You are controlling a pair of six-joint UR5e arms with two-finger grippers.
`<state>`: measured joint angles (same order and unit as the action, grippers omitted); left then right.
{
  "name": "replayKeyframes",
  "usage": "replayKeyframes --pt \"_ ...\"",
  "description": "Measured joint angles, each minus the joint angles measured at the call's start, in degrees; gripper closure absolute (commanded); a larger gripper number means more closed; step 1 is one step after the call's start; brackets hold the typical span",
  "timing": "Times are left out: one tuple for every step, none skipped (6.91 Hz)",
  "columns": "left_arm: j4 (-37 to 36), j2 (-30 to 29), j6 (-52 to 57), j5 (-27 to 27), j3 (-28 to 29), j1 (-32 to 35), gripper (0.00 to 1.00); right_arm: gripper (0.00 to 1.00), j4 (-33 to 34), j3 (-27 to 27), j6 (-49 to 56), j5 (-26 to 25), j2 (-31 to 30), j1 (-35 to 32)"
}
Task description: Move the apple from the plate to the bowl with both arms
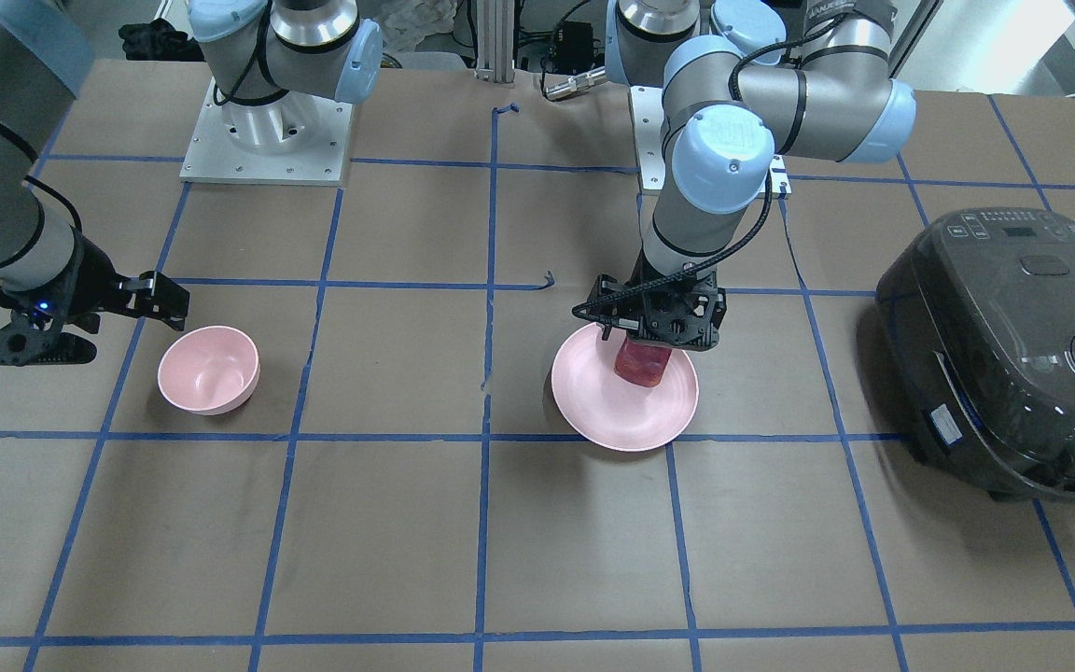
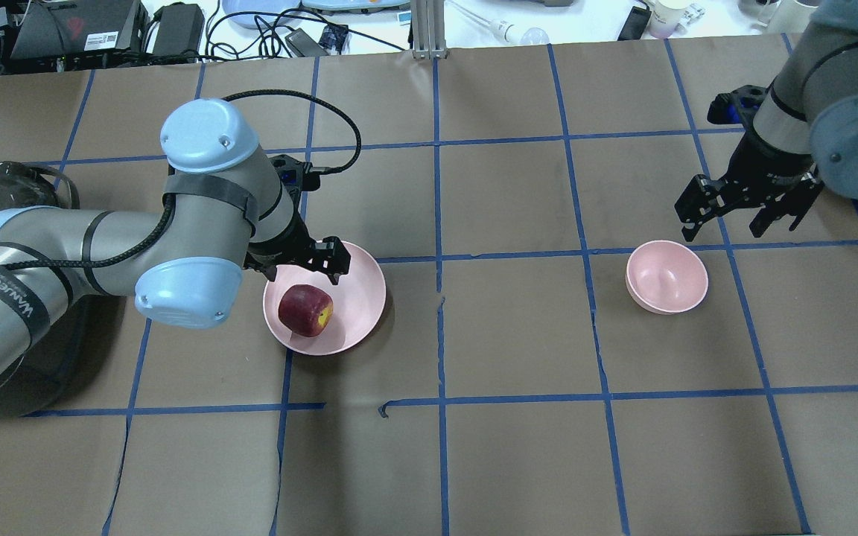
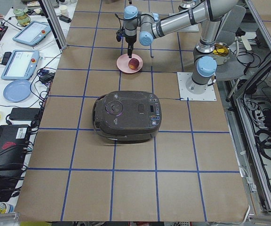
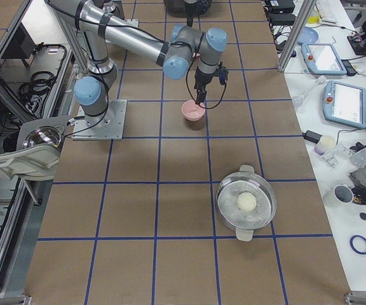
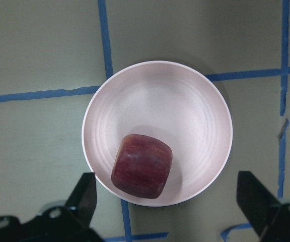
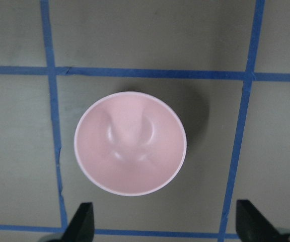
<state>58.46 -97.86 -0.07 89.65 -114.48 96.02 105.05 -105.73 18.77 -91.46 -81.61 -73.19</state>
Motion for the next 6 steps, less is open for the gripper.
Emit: replayKeyframes --pt "-0.67 -0.95 0.01 0.90 -0.73 0.02 0.00 0.26 6.00 -3.55 1.82 0.08 1.83 1.33" --pt "-0.96 -2.15 0.04 1.18 -0.98 0.02 0.00 0.46 10.54 -6.28 3.10 0.10 3.41 1.91" --pt "-1.27 -3.35 0.07 1.16 -1.06 0.01 0.00 0.60 13.47 -8.35 3.69 0.09 4.51 2.15" --pt "-2.06 -4.55 0.09 1.10 -1.15 0.02 0.02 0.77 15.03 -9.61 3.87 0.14 5.01 2.20" --pt "-3.01 -5.65 0.18 1.09 -1.30 0.03 0.02 0.97 15.97 -10.23 3.92 0.17 5.31 2.21" --pt "-3.66 -6.47 0.25 1.12 -1.42 0.04 0.02 1.00 16.38 -10.38 4.01 0.16 5.53 2.23"
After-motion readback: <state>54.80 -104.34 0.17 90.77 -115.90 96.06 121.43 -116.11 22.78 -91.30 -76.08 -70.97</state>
